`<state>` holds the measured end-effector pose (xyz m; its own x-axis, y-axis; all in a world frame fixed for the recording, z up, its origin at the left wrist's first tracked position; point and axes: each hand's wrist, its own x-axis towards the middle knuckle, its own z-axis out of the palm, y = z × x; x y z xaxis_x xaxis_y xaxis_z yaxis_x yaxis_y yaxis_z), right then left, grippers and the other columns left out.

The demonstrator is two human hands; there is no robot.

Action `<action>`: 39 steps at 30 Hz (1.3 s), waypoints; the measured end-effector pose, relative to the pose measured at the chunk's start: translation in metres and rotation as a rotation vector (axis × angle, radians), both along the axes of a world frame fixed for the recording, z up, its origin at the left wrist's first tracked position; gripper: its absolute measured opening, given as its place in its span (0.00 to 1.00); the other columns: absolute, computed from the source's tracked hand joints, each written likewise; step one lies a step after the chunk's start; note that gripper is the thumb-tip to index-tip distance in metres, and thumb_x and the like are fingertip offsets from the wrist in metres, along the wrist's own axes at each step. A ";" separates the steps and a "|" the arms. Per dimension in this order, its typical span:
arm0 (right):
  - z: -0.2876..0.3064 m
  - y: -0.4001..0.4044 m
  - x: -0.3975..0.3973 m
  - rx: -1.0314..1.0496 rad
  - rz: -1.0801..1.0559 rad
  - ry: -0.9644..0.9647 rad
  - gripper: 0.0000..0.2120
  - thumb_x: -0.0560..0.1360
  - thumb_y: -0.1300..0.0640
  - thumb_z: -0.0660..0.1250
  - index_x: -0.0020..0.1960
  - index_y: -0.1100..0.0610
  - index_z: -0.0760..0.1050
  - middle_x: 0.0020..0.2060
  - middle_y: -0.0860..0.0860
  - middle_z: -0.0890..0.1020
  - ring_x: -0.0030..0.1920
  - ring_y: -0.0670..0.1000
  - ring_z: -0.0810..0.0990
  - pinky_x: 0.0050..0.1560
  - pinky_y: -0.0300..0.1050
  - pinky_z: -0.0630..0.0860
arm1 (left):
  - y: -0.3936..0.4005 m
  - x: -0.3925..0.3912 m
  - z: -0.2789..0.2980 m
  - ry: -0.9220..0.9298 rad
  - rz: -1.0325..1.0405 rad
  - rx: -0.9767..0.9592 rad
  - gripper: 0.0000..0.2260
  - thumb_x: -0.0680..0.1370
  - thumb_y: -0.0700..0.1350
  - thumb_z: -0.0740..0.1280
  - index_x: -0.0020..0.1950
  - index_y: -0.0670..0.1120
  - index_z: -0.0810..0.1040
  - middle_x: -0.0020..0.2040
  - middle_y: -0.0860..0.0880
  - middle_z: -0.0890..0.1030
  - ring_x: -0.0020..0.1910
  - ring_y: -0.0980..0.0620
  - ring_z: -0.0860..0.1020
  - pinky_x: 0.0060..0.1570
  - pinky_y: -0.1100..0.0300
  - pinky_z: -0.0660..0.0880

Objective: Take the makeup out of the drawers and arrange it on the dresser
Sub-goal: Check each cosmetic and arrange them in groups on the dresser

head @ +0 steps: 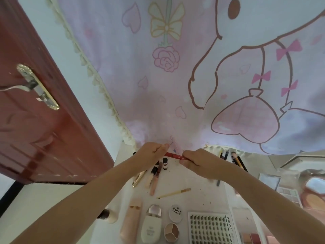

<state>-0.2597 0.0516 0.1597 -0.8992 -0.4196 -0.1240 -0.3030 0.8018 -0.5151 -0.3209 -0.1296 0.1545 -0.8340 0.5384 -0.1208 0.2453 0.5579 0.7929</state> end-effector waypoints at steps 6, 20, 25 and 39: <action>-0.009 -0.007 -0.001 -0.449 -0.355 -0.132 0.16 0.77 0.65 0.52 0.35 0.51 0.68 0.21 0.43 0.66 0.20 0.41 0.62 0.24 0.32 0.59 | 0.013 0.016 -0.006 -0.341 0.136 0.407 0.09 0.78 0.41 0.61 0.39 0.47 0.76 0.29 0.54 0.75 0.26 0.61 0.73 0.33 0.66 0.70; -0.012 0.010 0.010 -0.349 -0.519 0.023 0.12 0.77 0.65 0.57 0.53 0.54 0.75 0.42 0.47 0.78 0.42 0.46 0.78 0.41 0.30 0.72 | 0.022 0.019 -0.010 -0.532 0.276 0.594 0.09 0.82 0.46 0.48 0.49 0.49 0.67 0.22 0.54 0.67 0.18 0.58 0.64 0.22 0.67 0.63; 0.011 0.019 0.001 0.244 0.040 0.574 0.15 0.71 0.60 0.67 0.57 0.63 0.76 0.51 0.59 0.80 0.48 0.58 0.80 0.43 0.48 0.79 | 0.011 0.023 0.006 -0.167 -0.102 -0.112 0.12 0.81 0.43 0.53 0.45 0.46 0.75 0.29 0.54 0.67 0.23 0.62 0.64 0.22 0.74 0.61; -0.003 0.041 -0.007 0.371 0.123 0.396 0.16 0.80 0.49 0.49 0.57 0.57 0.70 0.52 0.51 0.77 0.50 0.48 0.73 0.46 0.33 0.62 | -0.035 0.016 0.024 -0.579 -0.073 -0.097 0.15 0.81 0.41 0.54 0.37 0.43 0.74 0.22 0.56 0.67 0.19 0.61 0.60 0.19 0.71 0.56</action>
<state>-0.2672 0.0930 0.1571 -0.8544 -0.5168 0.0541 -0.5188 0.8543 -0.0327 -0.3044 -0.1646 0.1787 -0.5788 0.5558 -0.5968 -0.1720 0.6321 0.7555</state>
